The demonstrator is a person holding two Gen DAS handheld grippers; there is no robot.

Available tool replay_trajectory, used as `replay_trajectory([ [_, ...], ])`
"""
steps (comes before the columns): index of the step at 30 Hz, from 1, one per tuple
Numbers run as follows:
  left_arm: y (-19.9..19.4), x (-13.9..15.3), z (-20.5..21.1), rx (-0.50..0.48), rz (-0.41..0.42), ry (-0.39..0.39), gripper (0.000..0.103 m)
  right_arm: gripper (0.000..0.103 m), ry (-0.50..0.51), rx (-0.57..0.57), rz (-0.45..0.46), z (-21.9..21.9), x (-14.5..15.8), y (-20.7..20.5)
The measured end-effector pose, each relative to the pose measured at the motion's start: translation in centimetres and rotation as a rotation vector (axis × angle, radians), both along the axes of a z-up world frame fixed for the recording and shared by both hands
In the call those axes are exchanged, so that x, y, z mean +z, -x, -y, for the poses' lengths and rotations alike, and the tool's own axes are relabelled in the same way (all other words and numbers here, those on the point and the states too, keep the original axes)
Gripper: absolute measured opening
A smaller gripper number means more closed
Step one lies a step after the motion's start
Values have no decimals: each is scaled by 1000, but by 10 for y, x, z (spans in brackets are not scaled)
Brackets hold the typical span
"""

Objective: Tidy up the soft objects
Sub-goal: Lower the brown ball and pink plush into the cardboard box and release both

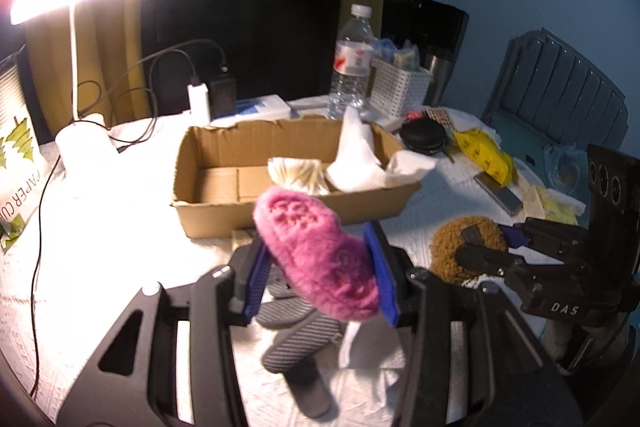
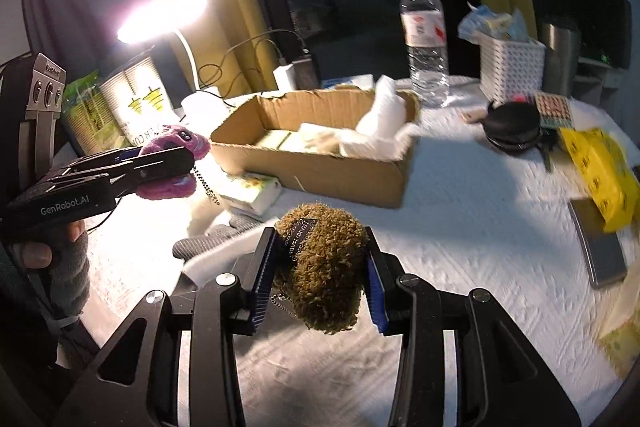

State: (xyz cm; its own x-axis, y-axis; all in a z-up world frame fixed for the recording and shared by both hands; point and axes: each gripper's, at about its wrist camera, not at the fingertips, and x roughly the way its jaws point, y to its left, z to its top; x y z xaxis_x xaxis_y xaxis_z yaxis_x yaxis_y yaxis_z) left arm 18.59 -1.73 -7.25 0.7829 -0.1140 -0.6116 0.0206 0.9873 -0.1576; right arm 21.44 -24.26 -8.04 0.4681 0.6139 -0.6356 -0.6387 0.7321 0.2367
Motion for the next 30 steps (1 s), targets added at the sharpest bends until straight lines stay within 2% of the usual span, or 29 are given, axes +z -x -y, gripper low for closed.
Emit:
replay_trajectory([
  [9, -4, 10, -35, 12, 46, 40, 46, 42, 37, 29, 37, -34, 18, -10],
  [18, -20, 19, -55, 21, 76, 51, 46, 42, 45, 26, 79, -52, 37, -39],
  [30, -50, 15, -51, 12, 67, 38, 46, 42, 17, 14, 109, -55, 44, -86],
])
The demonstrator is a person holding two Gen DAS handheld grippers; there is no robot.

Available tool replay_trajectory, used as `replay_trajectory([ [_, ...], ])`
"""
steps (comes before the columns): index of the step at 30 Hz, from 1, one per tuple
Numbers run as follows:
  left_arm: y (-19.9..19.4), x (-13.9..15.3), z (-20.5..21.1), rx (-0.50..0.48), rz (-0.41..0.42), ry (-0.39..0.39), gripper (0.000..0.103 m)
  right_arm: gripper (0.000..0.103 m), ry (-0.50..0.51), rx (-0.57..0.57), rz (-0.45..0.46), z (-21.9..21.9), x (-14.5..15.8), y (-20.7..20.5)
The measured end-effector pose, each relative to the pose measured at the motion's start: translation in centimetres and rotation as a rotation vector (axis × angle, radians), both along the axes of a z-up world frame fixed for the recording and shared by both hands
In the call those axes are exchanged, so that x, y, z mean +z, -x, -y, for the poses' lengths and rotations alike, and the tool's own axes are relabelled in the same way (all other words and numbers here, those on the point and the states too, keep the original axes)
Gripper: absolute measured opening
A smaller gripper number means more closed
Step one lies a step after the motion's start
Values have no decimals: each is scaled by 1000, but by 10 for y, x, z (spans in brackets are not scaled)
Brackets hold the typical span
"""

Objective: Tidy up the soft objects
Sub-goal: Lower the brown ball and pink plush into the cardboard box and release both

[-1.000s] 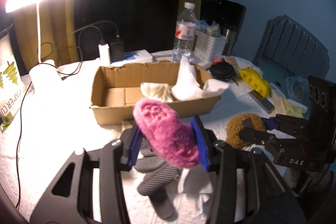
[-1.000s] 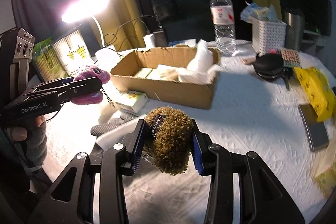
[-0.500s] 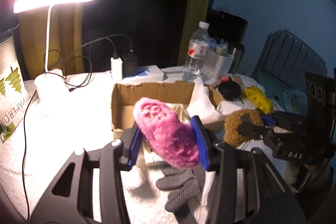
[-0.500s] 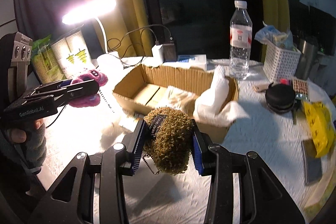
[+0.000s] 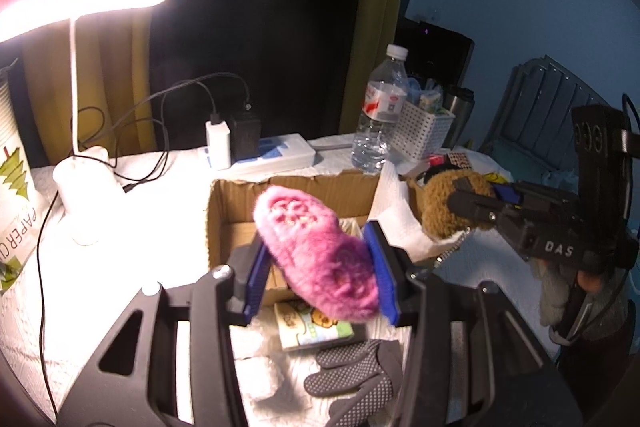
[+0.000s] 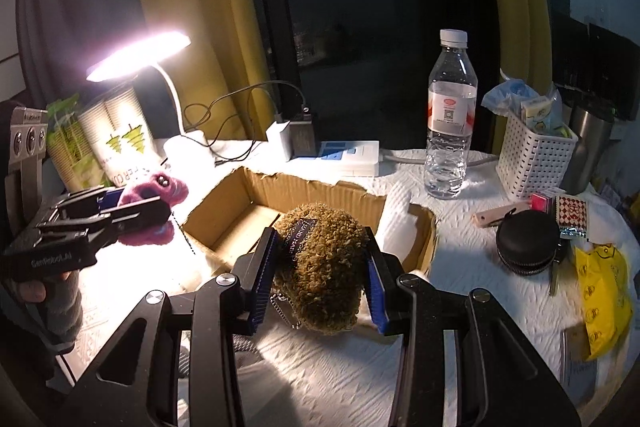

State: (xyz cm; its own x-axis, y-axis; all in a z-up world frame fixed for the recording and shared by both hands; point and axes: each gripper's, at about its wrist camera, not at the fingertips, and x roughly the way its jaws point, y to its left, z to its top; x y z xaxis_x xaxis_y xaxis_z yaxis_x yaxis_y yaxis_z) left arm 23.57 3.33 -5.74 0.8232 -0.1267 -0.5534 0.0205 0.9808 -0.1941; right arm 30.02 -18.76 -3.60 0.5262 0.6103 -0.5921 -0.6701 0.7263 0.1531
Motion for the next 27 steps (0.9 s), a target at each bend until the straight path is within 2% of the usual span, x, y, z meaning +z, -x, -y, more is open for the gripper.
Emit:
replay_trajectory([
  [5, -9, -1, 7, -1, -5, -10, 46, 42, -7, -11, -28, 2, -16, -20],
  [9, -18, -4, 14, -2, -20, -23, 47, 44, 49, 32, -71, -5, -36, -31],
  [11, -23, -5, 18, -4, -28, -30, 47, 49, 68, 45, -81, -7, -43, -33],
  [13, -29, -6, 22, -8, -36, -34, 47, 60, 78, 40, -70, -5, -46, -32],
  [16, -37, -8, 30, -19, -46, -44, 47, 71, 61, 19, -49, 5, -44, -33],
  [27, -81, -15, 78, -87, -81, -72, 47, 71, -24, -50, -51, 51, -45, -53],
])
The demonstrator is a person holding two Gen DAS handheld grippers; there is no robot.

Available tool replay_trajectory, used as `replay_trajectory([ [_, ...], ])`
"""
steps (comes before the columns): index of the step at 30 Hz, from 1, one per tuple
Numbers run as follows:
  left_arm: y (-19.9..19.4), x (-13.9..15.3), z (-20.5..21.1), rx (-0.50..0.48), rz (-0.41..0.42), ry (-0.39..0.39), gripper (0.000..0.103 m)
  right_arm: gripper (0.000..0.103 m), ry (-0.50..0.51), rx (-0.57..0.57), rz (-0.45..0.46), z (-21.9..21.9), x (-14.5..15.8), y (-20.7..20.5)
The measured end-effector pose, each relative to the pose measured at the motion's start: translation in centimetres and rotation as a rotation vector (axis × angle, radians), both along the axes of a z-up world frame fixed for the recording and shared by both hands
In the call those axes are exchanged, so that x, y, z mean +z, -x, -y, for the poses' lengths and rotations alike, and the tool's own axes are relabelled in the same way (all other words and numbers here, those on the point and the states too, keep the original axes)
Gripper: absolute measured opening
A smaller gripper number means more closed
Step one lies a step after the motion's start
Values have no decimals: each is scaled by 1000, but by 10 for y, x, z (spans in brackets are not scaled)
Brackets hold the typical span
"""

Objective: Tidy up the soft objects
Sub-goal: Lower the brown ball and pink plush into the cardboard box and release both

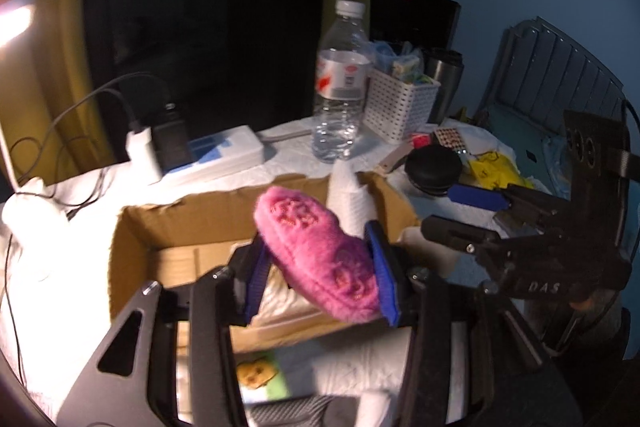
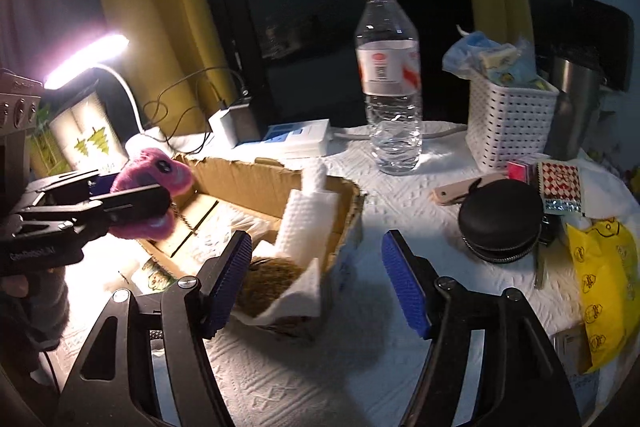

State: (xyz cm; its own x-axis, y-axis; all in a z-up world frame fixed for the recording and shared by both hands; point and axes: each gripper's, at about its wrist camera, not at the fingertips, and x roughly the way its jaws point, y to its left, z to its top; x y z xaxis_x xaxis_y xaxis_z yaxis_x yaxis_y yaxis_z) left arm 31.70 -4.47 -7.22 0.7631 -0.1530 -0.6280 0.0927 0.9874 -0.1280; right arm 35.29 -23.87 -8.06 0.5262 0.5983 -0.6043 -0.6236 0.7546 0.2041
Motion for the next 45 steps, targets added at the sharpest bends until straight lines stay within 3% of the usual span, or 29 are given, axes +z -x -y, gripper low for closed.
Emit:
replay_trajectory([
  [7, -29, -5, 30, -75, -3, 25, 49, 71, -42, -16, -2, 18, 0, -8],
  [10, -42, -11, 36, -81, -17, 33, 54, 71, -54, -33, 0, 26, 3, -9],
  [11, -46, -13, 37, -77, -25, 33, 58, 71, -56, -40, 3, 29, 4, -9],
  [14, -51, -18, 37, -67, -45, 28, 81, 71, -54, -66, 5, 37, 5, -11],
  [15, -50, -18, 36, -64, -45, 25, 84, 71, -51, -74, 3, 39, 4, -12],
  [24, -20, -1, 8, -5, -3, 14, 86, 71, -21, -75, 22, 29, 12, 1],
  [45, 92, 25, -45, 30, 77, 58, 86, 71, 32, -13, 70, -24, 47, 102],
])
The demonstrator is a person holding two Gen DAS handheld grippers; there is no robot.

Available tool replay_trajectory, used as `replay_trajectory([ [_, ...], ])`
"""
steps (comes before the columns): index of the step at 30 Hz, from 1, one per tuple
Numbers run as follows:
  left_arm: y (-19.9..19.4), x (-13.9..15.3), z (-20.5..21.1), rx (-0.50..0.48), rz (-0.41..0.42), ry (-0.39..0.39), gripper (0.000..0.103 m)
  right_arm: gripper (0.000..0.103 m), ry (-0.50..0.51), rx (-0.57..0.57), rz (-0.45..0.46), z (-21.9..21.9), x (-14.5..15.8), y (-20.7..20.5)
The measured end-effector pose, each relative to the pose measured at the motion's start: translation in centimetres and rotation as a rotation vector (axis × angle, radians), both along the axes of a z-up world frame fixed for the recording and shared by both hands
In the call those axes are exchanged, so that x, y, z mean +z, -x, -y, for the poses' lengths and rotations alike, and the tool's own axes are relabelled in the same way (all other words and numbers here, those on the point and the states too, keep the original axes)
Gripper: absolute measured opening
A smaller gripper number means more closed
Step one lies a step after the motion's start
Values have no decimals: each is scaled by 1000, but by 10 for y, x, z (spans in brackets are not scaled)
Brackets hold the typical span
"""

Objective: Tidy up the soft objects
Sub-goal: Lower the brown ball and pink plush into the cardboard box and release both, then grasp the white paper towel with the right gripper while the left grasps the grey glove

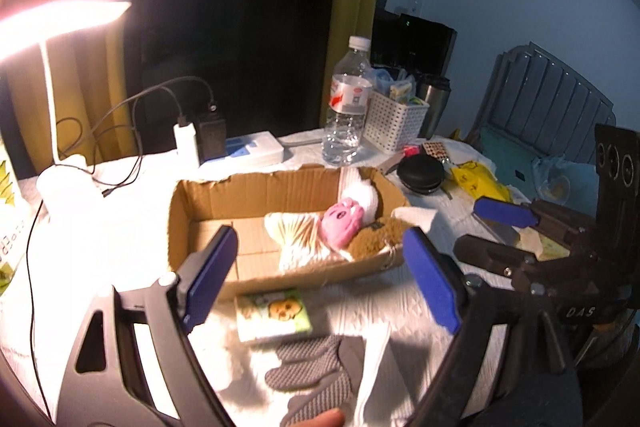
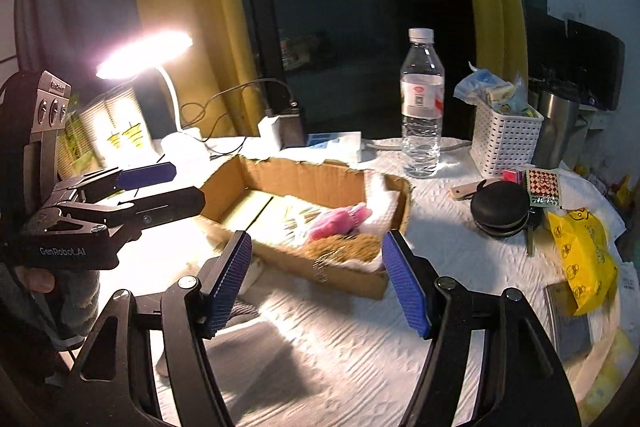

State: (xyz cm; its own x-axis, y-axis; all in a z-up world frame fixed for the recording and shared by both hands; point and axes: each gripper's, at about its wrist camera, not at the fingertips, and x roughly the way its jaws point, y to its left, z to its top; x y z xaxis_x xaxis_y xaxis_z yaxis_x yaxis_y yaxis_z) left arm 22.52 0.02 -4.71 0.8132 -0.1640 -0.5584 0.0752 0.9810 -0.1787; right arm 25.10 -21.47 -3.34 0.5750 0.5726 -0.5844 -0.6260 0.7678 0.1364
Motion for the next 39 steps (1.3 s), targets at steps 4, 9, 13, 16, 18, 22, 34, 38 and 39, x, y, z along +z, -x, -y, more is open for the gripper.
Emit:
replay_trajectory([
  [4, 16, -3, -7, -1, 0, 8, 86, 71, 10, 4, -4, -6, 0, 16],
  [9, 33, -10, -14, 4, -5, 20, 86, 71, 22, 4, -18, -14, -6, 32],
  [13, 46, -19, -21, 9, -17, 29, 86, 71, 34, 8, -35, -20, -14, 44],
  [16, 56, -28, -25, 13, -30, 34, 86, 71, 47, 12, -51, -24, -22, 52],
  [18, 61, -35, -28, 17, -39, 40, 86, 71, 52, 14, -66, -26, -28, 56],
  [22, 73, -48, -33, 22, -53, 50, 86, 71, 61, 14, -102, -30, -43, 62],
  [34, 89, -83, -39, 33, -115, 70, 86, 71, 144, 44, -225, -49, -96, 70],
  [38, 89, -86, -40, 39, -126, 69, 86, 57, 158, 53, -242, -55, -106, 71],
  [39, 89, -85, -40, 42, -127, 67, 86, 52, 164, 57, -243, -56, -107, 72],
])
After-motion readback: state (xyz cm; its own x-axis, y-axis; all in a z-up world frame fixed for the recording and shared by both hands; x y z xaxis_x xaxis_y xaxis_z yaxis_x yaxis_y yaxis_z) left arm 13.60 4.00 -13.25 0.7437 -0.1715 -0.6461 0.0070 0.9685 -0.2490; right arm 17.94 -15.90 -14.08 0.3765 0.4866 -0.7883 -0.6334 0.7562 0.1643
